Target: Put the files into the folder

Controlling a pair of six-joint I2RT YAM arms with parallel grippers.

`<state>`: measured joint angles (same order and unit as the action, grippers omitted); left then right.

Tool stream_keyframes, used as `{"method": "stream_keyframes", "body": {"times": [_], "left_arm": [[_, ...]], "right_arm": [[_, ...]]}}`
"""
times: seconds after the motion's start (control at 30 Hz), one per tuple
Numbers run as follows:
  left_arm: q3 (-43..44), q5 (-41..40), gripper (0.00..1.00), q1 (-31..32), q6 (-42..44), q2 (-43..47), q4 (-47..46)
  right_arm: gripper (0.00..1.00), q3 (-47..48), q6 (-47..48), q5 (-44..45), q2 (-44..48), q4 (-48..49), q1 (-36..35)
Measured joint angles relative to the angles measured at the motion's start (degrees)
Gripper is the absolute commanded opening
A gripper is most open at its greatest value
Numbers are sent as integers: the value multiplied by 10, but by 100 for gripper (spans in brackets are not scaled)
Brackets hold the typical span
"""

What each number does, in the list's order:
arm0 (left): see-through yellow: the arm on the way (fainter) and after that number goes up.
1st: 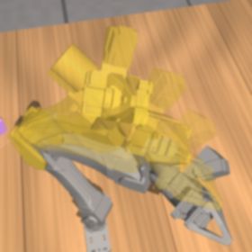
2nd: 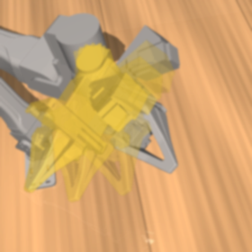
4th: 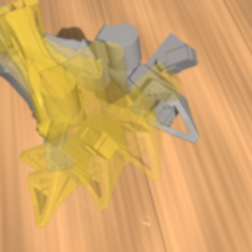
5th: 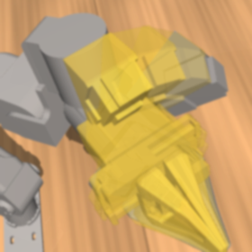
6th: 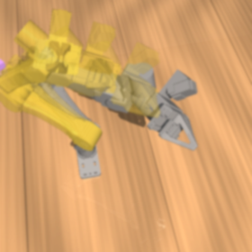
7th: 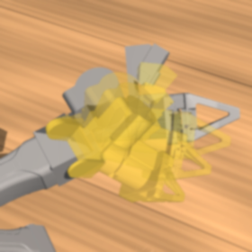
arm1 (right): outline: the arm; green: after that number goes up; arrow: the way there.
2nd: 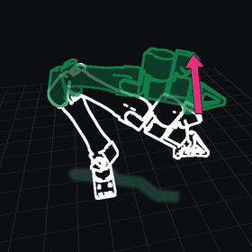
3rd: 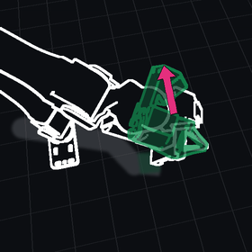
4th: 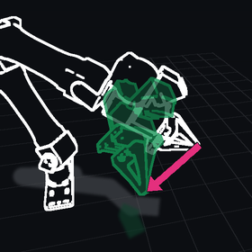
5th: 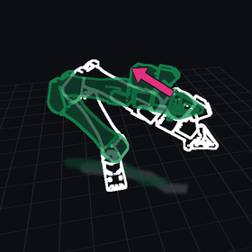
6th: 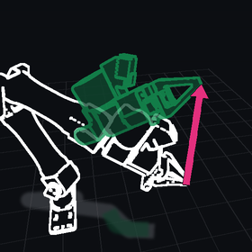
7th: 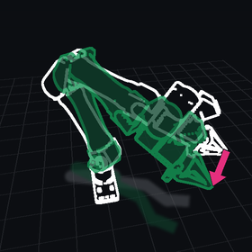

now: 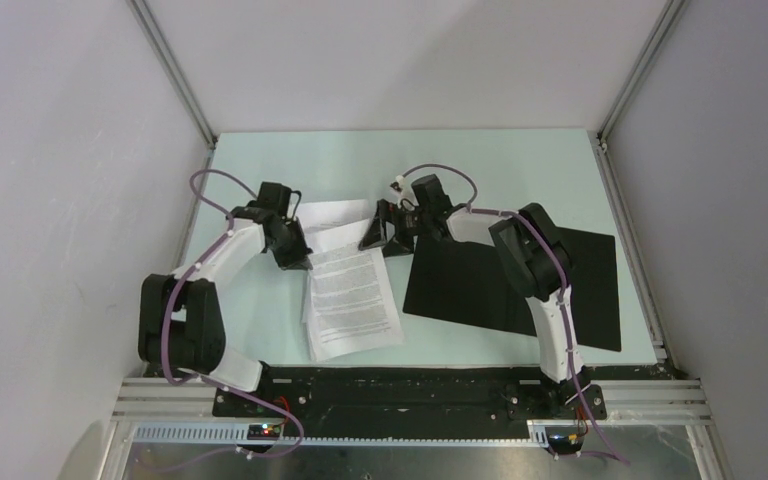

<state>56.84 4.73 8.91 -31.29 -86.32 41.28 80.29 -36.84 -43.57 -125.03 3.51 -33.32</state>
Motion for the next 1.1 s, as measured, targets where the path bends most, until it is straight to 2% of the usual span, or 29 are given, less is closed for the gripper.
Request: {"method": "stream_keyframes", "body": {"times": [0.17,0.63,0.9,1.1], "left_arm": [[22,49,0,-7,20,24,-1],[25,123,0,-33,33,21,0],[25,138,0,-35,33,5,0],[25,141,0,-37,33,3,0]], "right_arm": [[99,-27,-33,-25,0,50,21],[100,-148,-198,-76,4,319,46],[99,-148,-245,-82,10,374,22],[93,-149,-233,-75,40,352,19]]}}
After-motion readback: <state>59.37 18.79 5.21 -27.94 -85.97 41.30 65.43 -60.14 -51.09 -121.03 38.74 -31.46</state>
